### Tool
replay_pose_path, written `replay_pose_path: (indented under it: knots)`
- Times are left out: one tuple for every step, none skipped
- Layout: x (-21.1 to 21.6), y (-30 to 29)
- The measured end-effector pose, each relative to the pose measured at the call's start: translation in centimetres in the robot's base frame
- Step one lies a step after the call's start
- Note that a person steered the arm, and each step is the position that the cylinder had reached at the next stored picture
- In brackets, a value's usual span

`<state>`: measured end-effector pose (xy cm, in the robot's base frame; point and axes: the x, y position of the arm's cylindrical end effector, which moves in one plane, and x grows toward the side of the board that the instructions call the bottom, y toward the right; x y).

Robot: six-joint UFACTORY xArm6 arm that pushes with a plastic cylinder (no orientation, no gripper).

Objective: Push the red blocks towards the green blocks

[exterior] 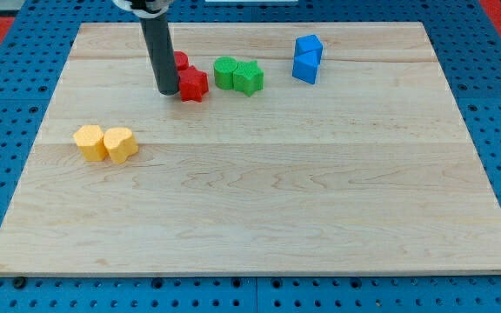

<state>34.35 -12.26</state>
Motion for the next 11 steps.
replay_pose_path:
  knots:
    - [-0.1, -6.7]
    - [-4.3, -6.9]
    - [-5.6, -3.6]
    - [-5.6, 1.3]
    - [-5.5, 4.9]
    - [-4.9, 3.5]
    - [-4.4, 0.5]
    - [-3.6, -1.5]
    - [-1.6, -0.7]
    - [0.5, 0.8]
    - [2.4, 1.2]
